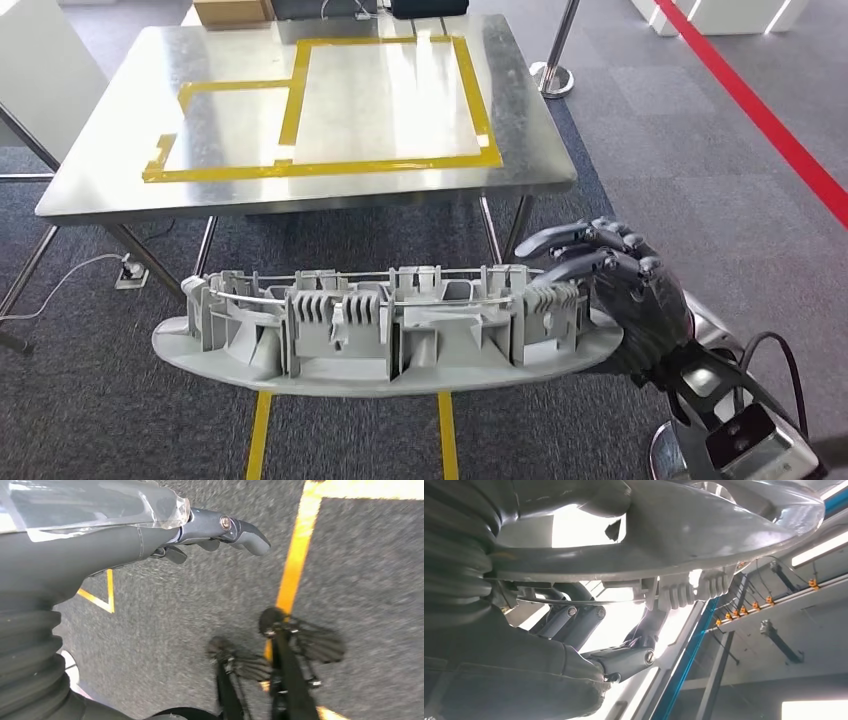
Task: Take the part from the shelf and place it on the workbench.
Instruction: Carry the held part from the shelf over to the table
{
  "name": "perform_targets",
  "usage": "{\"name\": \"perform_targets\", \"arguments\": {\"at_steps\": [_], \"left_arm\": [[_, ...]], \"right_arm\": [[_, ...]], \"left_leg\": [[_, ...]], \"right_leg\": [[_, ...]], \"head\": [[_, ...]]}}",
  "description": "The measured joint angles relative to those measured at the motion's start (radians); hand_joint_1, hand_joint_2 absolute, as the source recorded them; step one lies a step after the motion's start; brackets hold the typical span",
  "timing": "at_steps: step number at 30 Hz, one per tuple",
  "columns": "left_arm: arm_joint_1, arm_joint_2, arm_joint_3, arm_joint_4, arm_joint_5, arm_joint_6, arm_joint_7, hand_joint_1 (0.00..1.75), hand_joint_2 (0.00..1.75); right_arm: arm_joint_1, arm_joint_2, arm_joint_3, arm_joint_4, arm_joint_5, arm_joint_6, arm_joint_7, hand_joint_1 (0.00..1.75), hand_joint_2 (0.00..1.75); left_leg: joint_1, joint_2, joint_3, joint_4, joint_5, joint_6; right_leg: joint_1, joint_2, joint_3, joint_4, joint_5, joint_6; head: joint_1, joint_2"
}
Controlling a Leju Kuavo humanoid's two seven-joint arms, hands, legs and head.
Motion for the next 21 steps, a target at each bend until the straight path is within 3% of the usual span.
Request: {"name": "perform_targets", "arguments": {"at_steps": [1, 2, 3, 5, 6, 7, 10, 11, 14, 15, 17, 19, 20, 21], "left_arm": [[-0.001, 0.001, 0.0, 0.0, 0.0, 0.0, 0.0, 0.0, 1.75], [-0.001, 0.001, 0.0, 0.0, 0.0, 0.0, 0.0, 0.0, 1.75], [-0.001, 0.001, 0.0, 0.0, 0.0, 0.0, 0.0, 0.0, 1.75], [0.0, 0.0, 0.0, 0.0, 0.0, 0.0, 0.0, 0.0, 1.75], [0.0, -0.001, 0.0, 0.0, 0.0, 0.0, 0.0, 0.0, 1.75], [0.0, -0.002, 0.0, 0.0, 0.0, 0.0, 0.0, 0.0, 1.75], [0.002, -0.003, 0.0, 0.001, 0.0, 0.0, 0.0, 0.0, 1.75], [0.002, -0.002, 0.0, 0.001, 0.0, 0.0, 0.0, 0.0, 1.75], [-0.001, -0.001, 0.0, 0.001, -0.001, -0.001, 0.0, 0.0, 1.75], [-0.002, -0.001, 0.0, 0.001, -0.003, -0.002, 0.0, 0.0, 1.75], [-0.004, 0.0, 0.0, 0.001, -0.006, -0.003, 0.0, 0.0, 1.75], [-0.004, 0.0, 0.0, 0.001, -0.008, -0.004, 0.0, 0.0, 1.75], [-0.004, 0.0, 0.0, 0.001, -0.009, -0.004, 0.0, 0.0, 1.75], [-0.003, 0.0, 0.0, 0.001, -0.009, -0.005, 0.0, 0.0, 1.75]], "right_arm": [[-0.001, -0.001, 0.0, 0.0, 0.0, 0.0, 0.0, 1.75, 1.75], [-0.001, -0.001, 0.0, 0.0, -0.001, 0.0, 0.0, 1.75, 1.75], [0.0, -0.002, 0.0, 0.0, -0.001, 0.0, 0.0, 1.75, 1.75], [0.002, -0.004, 0.0, 0.0, 0.0, 0.0, 0.0, 1.75, 1.75], [0.002, -0.005, 0.0, 0.001, 0.0, 0.0, 0.0, 1.75, 1.75], [0.003, -0.007, 0.0, 0.001, 0.0, 0.0, 0.0, 1.75, 1.75], [0.005, -0.01, 0.0, 0.005, -0.005, 0.001, 0.0, 1.75, 1.75], [0.005, -0.01, 0.0, 0.006, -0.007, 0.001, 0.001, 1.75, 1.75], [-0.003, -0.012, 0.0, 0.006, -0.01, 0.003, 0.009, 1.75, 1.75], [-0.005, -0.012, 0.0, 0.006, -0.011, 0.003, 0.011, 1.75, 1.75], [-0.007, -0.012, 0.0, 0.006, -0.015, 0.001, 0.012, 1.75, 1.75], [-0.005, -0.013, 0.0, 0.006, -0.017, -0.002, 0.011, 1.75, 1.75], [-0.003, -0.014, 0.0, 0.006, -0.017, -0.004, 0.009, 1.75, 1.75], [0.0, -0.014, 0.0, 0.006, -0.017, -0.004, 0.007, 1.75, 1.75]], "left_leg": [[0.001, 0.0, 0.011, -0.002, -0.011, 0.004], [0.002, 0.0, 0.023, -0.003, -0.025, 0.007], [0.002, -0.001, 0.037, -0.003, -0.039, 0.008], [0.003, -0.006, 0.072, -0.003, -0.071, 0.007], [0.004, -0.008, 0.093, -0.003, -0.088, 0.006], [0.004, -0.01, 0.114, -0.003, -0.104, 0.003], [0.003, -0.014, 0.16, -0.002, -0.151, -0.012], [0.002, -0.014, 0.17, -0.002, -0.161, -0.02], [0.002, -0.009, 0.174, 0.017, -0.159, -0.038], [0.002, -0.006, 0.155, 0.048, -0.157, -0.042], [0.003, -0.002, 0.088, 0.151, -0.181, -0.049], [0.003, -0.002, 0.006, 0.243, -0.226, -0.053], [0.003, -0.002, -0.021, 0.256, -0.232, -0.052], [0.002, -0.002, -0.034, 0.239, -0.212, -0.049]], "right_leg": [[-0.001, -0.005, -0.05, 0.067, 0.002, 0.003], [-0.002, -0.008, -0.099, 0.121, -0.02, 0.007], [-0.003, -0.009, -0.14, 0.151, -0.065, 0.01], [-0.005, -0.009, -0.195, 0.147, -0.16, 0.015], [-0.006, -0.01, -0.208, 0.114, -0.175, 0.016], [-0.006, -0.011, -0.215, 0.065, -0.15, 0.014], [-0.004, -0.021, -0.215, -0.069, 0.067, 0.001], [-0.002, -0.022, -0.213, -0.083, 0.108, -0.007], [-0.003, -0.017, -0.192, -0.093, 0.104, -0.03], [-0.004, -0.017, -0.179, -0.102, 0.1, -0.036], [-0.006, -0.017, -0.156, -0.116, 0.09, -0.044], [-0.005, -0.016, -0.138, -0.12, 0.076, -0.048], [-0.003, -0.015, -0.13, -0.12, 0.068, -0.048], [-0.001, -0.014, -0.119, -0.12, 0.059, -0.049]], "head": [[0.001, 0.0], [0.001, 0.0], [0.001, 0.0], [0.001, 0.0], [0.002, 0.0], [0.002, 0.0], [0.003, 0.0], [0.004, 0.0], [0.003, 0.0], [0.001, 0.0], [-0.001, 0.0], [-0.002, 0.0], [-0.002, 0.0], [-0.002, 0.0]]}}
